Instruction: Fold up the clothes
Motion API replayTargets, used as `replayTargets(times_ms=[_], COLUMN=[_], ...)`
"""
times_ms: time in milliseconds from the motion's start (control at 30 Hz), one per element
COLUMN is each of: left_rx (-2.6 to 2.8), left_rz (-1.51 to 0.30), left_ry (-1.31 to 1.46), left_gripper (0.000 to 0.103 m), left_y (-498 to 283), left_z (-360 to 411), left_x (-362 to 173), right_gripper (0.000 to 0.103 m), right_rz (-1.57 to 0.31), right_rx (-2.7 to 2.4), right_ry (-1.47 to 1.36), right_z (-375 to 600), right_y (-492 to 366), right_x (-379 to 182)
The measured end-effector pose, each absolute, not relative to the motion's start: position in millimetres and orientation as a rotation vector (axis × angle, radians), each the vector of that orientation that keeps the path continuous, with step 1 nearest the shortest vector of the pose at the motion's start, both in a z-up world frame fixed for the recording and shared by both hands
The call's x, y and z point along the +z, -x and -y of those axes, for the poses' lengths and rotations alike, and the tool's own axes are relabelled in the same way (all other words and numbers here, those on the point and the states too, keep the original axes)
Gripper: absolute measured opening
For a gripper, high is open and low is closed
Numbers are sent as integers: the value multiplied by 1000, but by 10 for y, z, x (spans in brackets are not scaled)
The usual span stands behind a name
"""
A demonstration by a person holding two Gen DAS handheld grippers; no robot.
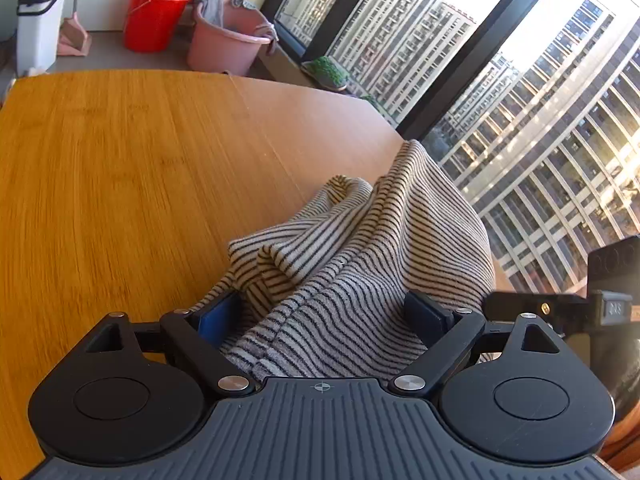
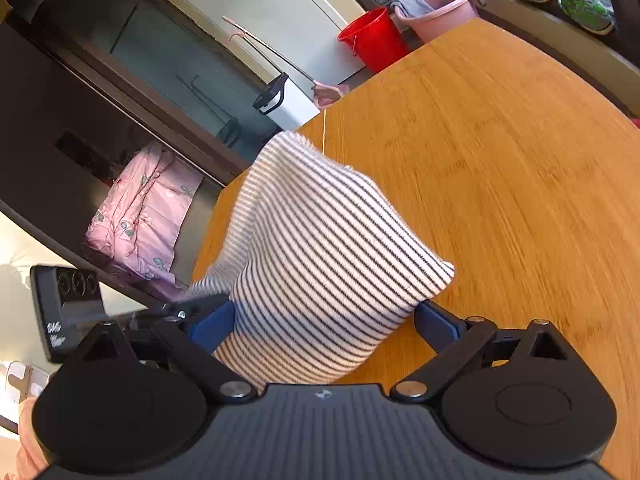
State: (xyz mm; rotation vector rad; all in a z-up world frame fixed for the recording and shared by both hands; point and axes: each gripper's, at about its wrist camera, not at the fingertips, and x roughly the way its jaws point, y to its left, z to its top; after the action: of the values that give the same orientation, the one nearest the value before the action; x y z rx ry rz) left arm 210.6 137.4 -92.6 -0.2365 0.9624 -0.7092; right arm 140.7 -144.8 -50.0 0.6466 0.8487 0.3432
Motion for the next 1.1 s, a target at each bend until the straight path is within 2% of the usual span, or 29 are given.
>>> replayTargets(times_ms=[233, 333, 400, 467, 600, 800, 867, 1000, 1033, 1100], left_rx=[-838, -847, -770, -661, -634, -629, -638, -662, -649, -608], left_rz=[-1029, -987, -916, -890, -981, -1043, -1045, -1028, -1026, -1025], left_ry=[220, 200, 245, 332, 456, 382, 376, 331, 303, 236], left_gripper=[94, 95, 99, 101, 101, 102, 102, 103, 103, 103], left_y=[-1632, -1570, -1646, -1821, -2160, -2328, -2336, -2164, -2168, -2185], left_z=[-1189, -1230, -1418, -1585, -1531, -1236, -1198, -1215, -1206, -1189], left_x=[-901, -741, -616, -581, -777, -915, -916, -840, -843, -867], right_gripper=[96, 98, 102, 102, 102, 102, 99, 99, 102, 102], right_rz=[-792, -750, -706, -698, -751, -767, -772, -773, -786, -798], right_rx=[389, 389, 376, 364, 365, 357, 384, 412, 409, 427], right_ry=[-420, -411, -442, -473, -496, -517, -501, -248, -209, -236], right_z=[1401, 1476, 1602, 1714, 1777, 1689, 1617, 1289, 1222, 1177], right_y=[-1854, -1811, -1703, -1569, -1282, -1073, -1078, -1189, -1231, -1271], right_x=[-405, -271, -177, -150, -310, -456, -481, -472, -493, -492])
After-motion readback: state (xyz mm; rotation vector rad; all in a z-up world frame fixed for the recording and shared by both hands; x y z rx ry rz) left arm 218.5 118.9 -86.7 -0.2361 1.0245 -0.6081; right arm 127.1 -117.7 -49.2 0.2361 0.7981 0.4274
